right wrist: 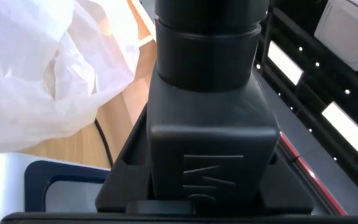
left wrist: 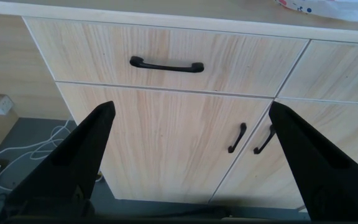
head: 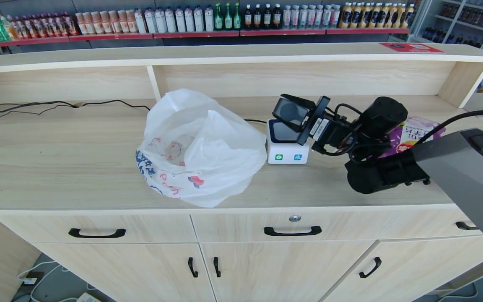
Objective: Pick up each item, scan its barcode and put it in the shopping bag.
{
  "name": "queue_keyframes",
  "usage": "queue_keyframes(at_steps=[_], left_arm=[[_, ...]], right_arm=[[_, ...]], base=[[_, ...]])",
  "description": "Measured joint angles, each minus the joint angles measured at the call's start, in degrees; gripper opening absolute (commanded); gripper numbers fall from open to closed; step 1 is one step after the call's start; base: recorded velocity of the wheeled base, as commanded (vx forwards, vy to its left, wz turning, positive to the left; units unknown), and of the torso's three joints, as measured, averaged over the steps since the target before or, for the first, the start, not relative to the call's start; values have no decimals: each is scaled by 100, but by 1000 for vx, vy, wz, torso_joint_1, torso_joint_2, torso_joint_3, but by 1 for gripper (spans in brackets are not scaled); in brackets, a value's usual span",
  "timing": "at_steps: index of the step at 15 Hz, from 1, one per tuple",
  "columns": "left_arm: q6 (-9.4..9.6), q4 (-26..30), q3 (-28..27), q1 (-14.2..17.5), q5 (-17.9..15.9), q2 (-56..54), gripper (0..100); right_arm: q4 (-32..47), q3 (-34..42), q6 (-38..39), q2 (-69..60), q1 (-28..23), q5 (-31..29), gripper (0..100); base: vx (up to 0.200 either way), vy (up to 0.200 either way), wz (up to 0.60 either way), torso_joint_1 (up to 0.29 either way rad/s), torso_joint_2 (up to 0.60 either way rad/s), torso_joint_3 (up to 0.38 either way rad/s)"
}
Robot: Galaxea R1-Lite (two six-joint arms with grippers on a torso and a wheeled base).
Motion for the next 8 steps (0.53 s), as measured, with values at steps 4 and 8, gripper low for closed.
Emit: queue_keyframes(at_steps=[4,8], left_arm=[[0,0,0,0,-2,0,100],[0,0,0,0,0,0,100]], right_arm=[[-5,315,-71,-110,-85,-77,0],[23,596,148,-551,-91,-329,0]], base=[[0,0,0,0,0,0],[0,0,0,0,0,0]])
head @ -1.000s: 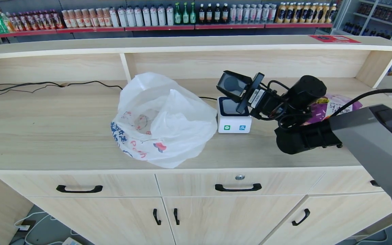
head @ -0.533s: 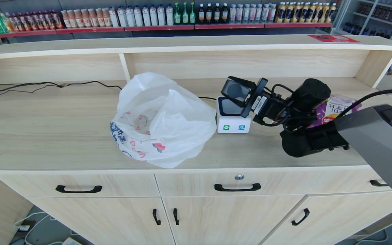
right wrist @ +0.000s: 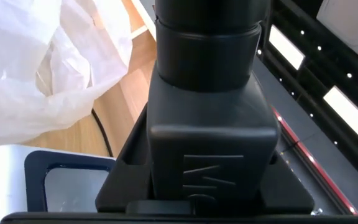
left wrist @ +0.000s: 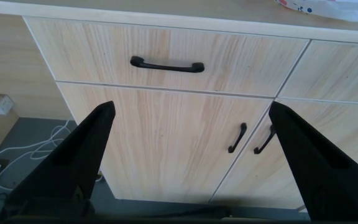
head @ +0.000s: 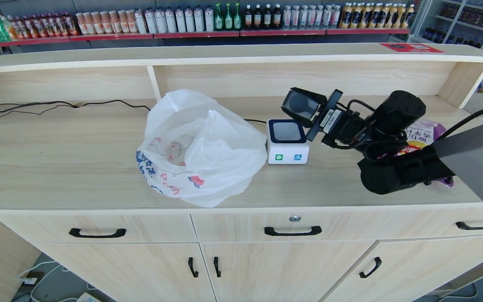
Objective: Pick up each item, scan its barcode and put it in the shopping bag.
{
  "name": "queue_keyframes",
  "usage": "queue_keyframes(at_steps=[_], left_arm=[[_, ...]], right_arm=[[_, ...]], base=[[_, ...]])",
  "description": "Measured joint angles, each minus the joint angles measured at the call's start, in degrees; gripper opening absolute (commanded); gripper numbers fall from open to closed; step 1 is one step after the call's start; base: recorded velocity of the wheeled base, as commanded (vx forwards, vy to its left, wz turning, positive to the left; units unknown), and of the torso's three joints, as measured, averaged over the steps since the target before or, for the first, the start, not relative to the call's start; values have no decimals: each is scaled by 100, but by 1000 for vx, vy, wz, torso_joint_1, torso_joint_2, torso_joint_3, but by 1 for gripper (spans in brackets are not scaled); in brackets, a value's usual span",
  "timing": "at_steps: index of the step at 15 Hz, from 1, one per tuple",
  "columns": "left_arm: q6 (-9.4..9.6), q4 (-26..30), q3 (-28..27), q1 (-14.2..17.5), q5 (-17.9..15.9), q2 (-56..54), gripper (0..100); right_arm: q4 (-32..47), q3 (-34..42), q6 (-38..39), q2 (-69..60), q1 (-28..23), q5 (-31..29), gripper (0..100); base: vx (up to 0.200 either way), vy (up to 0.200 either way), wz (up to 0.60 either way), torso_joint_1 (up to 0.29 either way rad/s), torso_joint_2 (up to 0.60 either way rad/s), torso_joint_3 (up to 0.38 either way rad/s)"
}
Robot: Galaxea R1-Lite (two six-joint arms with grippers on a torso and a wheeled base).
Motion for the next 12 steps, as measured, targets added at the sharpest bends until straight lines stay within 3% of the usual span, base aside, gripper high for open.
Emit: queue_keyframes(at_steps=[3,6,9,12], left_arm=[[0,0,0,-2,-2,0,100],[0,0,0,-2,0,0,100],[0,0,0,-2,-2,0,100],[0,0,0,-2,0,0,100]], right_arm=[[-41,642,69,-449,83,-304,0],[-411,2057,446,-931,496,-812,0],[-909,3541,1353,-1477,1746,-1942,0],[-1101,4443,2344,-2182,3129,-3246,0]], base=[[0,0,0,0,0,0],[0,0,0,0,0,0],[0,0,0,0,0,0],[0,0,0,0,0,0]])
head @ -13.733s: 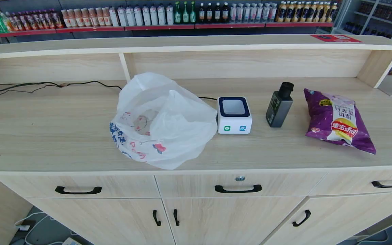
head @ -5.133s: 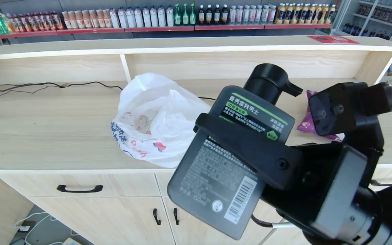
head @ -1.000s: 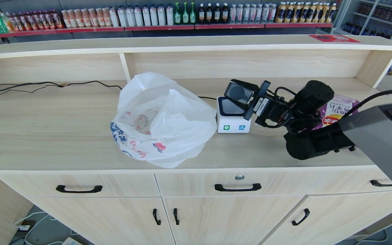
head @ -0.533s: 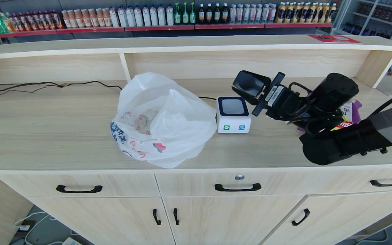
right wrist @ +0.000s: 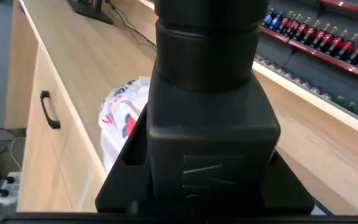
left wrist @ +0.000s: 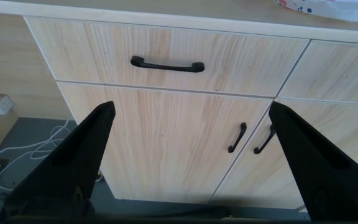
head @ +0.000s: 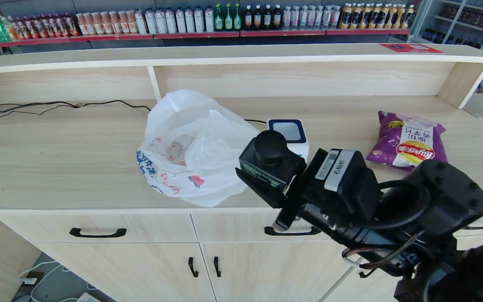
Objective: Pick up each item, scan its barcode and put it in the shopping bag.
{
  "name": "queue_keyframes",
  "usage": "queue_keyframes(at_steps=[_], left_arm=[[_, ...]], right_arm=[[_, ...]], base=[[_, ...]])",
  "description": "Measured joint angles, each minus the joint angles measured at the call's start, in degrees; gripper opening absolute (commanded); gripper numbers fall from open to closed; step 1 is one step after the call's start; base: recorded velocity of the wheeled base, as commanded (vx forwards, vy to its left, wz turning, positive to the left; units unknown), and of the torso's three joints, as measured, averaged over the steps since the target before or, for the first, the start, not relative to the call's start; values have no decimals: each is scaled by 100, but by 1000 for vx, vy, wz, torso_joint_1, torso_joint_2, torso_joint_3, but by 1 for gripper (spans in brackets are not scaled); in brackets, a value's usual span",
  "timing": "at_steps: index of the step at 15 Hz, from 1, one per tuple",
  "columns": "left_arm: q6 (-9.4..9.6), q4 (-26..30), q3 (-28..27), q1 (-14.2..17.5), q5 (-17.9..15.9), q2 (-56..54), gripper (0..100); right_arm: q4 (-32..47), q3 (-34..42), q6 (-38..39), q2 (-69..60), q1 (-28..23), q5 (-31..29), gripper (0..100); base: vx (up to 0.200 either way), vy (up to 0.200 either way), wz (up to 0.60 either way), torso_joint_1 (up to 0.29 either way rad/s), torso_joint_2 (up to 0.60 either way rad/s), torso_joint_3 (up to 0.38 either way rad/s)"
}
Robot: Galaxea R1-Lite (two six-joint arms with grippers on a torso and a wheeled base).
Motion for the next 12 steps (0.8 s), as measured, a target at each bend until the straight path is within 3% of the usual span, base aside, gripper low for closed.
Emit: queue_keyframes(at_steps=[3,8,11,12], left_arm=[[0,0,0,0,-2,0,100],[0,0,0,0,-2,0,100],[0,0,0,0,-2,0,100],[0,0,0,0,-2,0,100]], right_arm=[[-22,422,427,-655,678,-820,0],[386,636,1119,-1735,907,-1424,0],[780,599,1271,-2178,998,-2341,0],[809,667,1321,-2272,1061,-2384,0]], base=[[0,0,0,0,0,0],[0,0,0,0,0,0],[0,0,0,0,0,0],[0,0,600,2,2,7]])
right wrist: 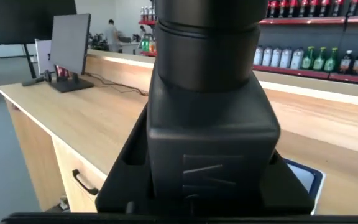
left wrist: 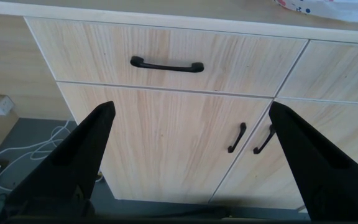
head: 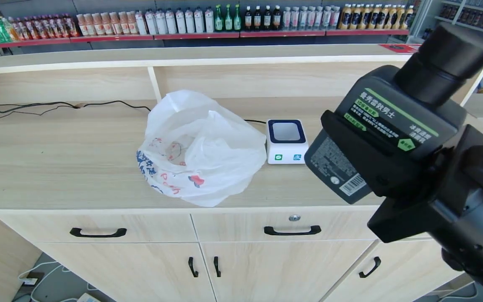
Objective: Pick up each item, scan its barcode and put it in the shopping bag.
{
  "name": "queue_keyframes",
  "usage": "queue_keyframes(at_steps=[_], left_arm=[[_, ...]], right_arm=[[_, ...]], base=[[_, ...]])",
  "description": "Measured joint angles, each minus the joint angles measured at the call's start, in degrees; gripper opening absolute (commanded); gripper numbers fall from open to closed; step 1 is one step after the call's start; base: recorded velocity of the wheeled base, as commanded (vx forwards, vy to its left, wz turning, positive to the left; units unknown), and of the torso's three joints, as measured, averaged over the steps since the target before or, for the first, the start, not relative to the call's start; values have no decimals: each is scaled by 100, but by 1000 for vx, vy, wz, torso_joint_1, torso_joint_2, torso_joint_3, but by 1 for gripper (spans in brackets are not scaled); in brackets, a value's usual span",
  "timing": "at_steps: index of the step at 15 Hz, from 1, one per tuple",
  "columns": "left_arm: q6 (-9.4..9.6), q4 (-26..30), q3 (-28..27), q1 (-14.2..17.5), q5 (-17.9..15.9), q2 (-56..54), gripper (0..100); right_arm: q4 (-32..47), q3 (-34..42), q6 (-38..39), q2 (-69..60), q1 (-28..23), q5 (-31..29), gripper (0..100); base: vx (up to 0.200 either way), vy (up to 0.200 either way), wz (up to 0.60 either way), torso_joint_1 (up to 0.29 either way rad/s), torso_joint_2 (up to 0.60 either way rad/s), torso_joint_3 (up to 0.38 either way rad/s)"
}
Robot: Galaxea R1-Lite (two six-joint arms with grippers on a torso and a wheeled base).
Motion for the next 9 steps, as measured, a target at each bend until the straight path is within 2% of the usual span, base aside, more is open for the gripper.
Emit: queue_keyframes(at_steps=[6,9], left_arm=[[-1,0,0,-2,0,0,100],[0,0,0,0,0,0,100]], right_arm=[[52,-2,161,-239,76,-28,0],[406,-49,317,-391,80,-22,0]], base=[[0,0,600,5,2,6],[0,0,600,-1,-2,4]])
